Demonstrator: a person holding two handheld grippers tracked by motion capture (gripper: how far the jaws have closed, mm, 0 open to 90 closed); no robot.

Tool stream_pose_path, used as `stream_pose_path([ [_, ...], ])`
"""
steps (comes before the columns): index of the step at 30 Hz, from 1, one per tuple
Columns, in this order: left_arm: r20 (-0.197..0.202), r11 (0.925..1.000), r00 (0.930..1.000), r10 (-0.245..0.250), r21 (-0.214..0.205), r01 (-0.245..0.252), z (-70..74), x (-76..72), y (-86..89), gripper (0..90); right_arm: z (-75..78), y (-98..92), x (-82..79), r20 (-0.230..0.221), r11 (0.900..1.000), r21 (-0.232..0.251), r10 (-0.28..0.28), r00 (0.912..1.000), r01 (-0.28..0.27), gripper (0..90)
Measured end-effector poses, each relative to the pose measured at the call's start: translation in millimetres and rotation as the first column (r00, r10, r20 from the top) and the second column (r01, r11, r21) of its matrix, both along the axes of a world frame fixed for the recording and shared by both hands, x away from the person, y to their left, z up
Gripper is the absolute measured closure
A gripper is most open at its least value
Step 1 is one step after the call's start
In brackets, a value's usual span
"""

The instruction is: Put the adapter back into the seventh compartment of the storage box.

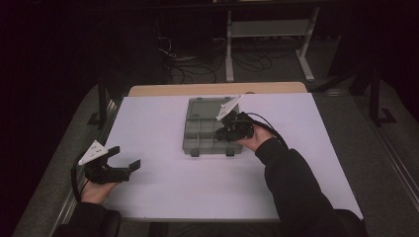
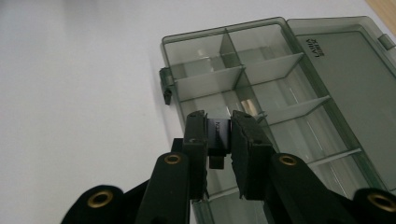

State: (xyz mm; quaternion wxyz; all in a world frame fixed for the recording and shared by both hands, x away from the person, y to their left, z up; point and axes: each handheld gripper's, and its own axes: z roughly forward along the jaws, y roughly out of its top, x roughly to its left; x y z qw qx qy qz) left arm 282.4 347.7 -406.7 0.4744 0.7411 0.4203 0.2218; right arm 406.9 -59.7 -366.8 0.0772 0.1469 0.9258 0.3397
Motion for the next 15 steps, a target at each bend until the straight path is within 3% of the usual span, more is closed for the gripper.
stream_pose_path([
  [15,0.001,1.0000,1.0000,-0.002,0.003,0.002,0.1,0.0,-0.4,0.0,-14.5,-1.2,16.0,-0.007,0.9987,-0.033,-0.038,0.9993,0.037,74.7],
])
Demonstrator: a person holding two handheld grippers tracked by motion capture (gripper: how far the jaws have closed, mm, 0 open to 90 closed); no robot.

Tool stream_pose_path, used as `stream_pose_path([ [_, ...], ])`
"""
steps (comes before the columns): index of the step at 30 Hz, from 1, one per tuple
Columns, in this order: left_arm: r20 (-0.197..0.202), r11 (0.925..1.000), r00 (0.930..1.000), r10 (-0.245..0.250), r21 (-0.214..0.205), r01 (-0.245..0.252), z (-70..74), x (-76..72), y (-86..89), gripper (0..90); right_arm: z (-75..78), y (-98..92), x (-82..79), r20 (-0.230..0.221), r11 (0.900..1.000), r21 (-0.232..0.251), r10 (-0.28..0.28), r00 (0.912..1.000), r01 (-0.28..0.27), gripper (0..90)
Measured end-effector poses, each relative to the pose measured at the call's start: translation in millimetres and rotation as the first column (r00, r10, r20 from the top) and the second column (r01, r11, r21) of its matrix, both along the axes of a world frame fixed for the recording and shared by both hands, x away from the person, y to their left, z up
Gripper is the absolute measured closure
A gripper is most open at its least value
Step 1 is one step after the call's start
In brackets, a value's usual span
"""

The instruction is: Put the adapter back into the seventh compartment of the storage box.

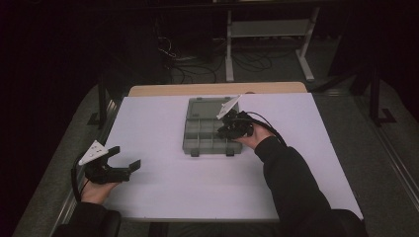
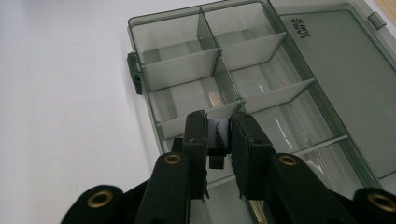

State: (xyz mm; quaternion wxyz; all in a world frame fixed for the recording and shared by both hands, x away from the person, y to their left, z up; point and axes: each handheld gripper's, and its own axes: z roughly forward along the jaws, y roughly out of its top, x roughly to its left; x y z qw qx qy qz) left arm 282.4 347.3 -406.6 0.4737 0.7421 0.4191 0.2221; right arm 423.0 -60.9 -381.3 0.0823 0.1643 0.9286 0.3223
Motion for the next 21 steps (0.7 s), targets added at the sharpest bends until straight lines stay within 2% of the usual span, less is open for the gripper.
stream_pose_path([
  [6,0.001,1.0000,1.0000,0.004,-0.001,-0.004,0.0,-0.4,0.1,0.0,-3.5,0.7,3.1,-0.005,1.0000,0.003,-0.003,1.0000,0.003,74.7],
  [21,0.001,1.0000,1.0000,0.005,0.003,-0.005,0.1,-0.7,0.2,0.0,-18.5,6.9,10.0,-0.035,0.9996,-0.026,0.007,0.9994,-0.008,74.7],
])
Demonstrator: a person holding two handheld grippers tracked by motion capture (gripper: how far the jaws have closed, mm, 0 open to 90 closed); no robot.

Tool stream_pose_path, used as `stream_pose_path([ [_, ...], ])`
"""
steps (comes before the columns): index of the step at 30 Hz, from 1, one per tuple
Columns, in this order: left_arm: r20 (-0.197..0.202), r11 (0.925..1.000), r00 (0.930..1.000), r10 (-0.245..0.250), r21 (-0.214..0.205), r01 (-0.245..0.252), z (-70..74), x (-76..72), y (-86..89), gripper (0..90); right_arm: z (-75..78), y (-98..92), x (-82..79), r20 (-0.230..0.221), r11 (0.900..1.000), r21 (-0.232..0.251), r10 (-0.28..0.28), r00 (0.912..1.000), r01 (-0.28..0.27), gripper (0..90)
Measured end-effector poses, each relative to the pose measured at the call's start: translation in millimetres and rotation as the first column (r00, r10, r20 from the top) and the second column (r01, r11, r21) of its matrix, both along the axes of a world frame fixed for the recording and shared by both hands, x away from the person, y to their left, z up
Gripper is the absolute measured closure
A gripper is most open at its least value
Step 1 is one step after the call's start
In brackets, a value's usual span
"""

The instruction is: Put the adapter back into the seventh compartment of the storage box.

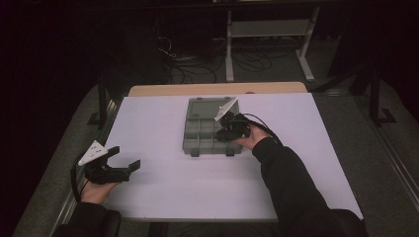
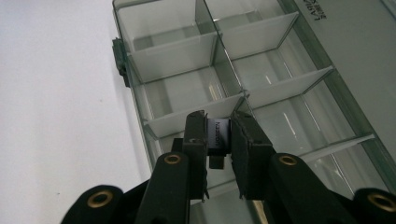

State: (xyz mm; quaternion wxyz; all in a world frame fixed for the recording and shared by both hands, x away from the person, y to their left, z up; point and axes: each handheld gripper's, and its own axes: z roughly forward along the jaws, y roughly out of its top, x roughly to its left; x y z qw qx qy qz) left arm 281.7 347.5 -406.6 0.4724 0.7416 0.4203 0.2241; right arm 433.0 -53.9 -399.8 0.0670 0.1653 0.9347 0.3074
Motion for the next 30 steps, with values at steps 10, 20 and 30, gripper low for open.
stream_pose_path([
  [10,0.000,1.0000,1.0000,-0.001,0.002,0.001,0.0,-0.3,-0.3,0.0,-6.8,3.9,0.9,-0.017,0.9997,-0.024,0.008,0.9998,-0.009,74.1],
  [20,-0.001,1.0000,1.0000,-0.004,0.000,0.004,-0.2,-0.2,-0.3,0.0,-4.5,2.1,-0.9,-0.011,0.9996,-0.023,-0.019,0.9998,0.018,47.6],
  [30,0.000,1.0000,1.0000,-0.001,-0.003,0.001,-0.2,-0.3,-0.1,0.0,5.4,-3.6,-3.4,0.015,0.9982,0.008,-0.059,0.9981,0.059,27.8],
])
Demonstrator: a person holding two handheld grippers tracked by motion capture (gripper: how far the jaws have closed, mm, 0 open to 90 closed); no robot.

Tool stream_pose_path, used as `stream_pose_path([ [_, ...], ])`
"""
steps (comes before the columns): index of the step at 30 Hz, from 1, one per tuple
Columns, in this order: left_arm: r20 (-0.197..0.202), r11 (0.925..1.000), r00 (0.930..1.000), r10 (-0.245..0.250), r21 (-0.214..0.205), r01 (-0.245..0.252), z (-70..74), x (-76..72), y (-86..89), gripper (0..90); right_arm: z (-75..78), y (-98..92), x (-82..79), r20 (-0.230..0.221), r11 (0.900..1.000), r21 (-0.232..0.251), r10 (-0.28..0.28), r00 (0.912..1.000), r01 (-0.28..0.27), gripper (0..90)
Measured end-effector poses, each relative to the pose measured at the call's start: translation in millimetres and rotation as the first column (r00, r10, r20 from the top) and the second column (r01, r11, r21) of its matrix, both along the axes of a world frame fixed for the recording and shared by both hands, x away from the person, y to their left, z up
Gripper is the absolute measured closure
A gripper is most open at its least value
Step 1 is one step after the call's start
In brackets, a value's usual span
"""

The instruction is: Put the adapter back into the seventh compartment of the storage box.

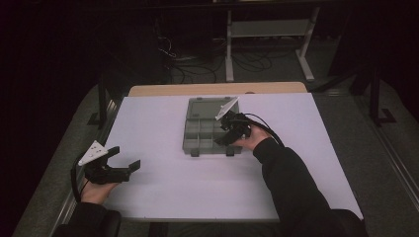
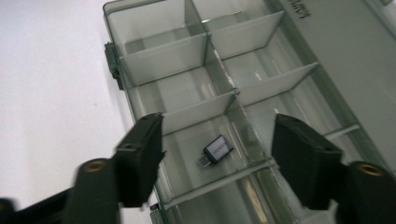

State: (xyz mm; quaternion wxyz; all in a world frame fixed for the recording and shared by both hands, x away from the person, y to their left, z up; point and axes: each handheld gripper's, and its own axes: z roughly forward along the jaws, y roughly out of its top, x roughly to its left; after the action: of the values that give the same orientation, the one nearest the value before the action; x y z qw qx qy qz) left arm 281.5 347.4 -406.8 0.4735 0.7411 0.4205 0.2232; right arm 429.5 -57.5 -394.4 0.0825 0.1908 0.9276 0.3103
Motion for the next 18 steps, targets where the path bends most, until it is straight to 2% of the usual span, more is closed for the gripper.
stream_pose_path([
  [1,0.000,1.0000,1.0000,0.000,0.000,0.000,0.0,0.0,0.0,0.0,1.0,-1.1,0.2,-0.005,0.9999,0.008,-0.009,0.9999,0.009,27.8],
  [2,0.000,1.0000,1.0000,0.000,-0.001,0.000,0.0,0.0,0.0,0.0,2.2,-2.5,0.4,-0.006,0.9994,0.008,-0.035,0.9994,0.035,13.2],
  [5,-0.001,1.0000,1.0000,-0.002,0.000,0.002,-0.1,-0.2,0.2,0.0,3.3,-4.3,0.5,-0.008,0.9988,0.007,-0.048,0.9988,0.048,12.2],
  [6,-0.001,1.0000,1.0000,-0.002,0.000,0.002,-0.1,-0.3,0.2,0.0,4.3,-7.5,1.2,-0.015,0.9982,0.014,-0.058,0.9982,0.059,6.4],
  [8,-0.001,1.0000,1.0000,-0.002,0.000,0.002,-0.1,-0.3,0.2,0.0,4.2,-9.8,1.0,-0.011,0.9977,0.007,-0.067,0.9977,0.067,1.0],
  [18,-0.002,1.0000,1.0000,0.000,-0.003,0.000,-0.2,-0.1,0.5,0.0,6.7,-22.9,-2.8,-0.009,0.9954,0.029,-0.091,0.9958,0.091,0.0],
])
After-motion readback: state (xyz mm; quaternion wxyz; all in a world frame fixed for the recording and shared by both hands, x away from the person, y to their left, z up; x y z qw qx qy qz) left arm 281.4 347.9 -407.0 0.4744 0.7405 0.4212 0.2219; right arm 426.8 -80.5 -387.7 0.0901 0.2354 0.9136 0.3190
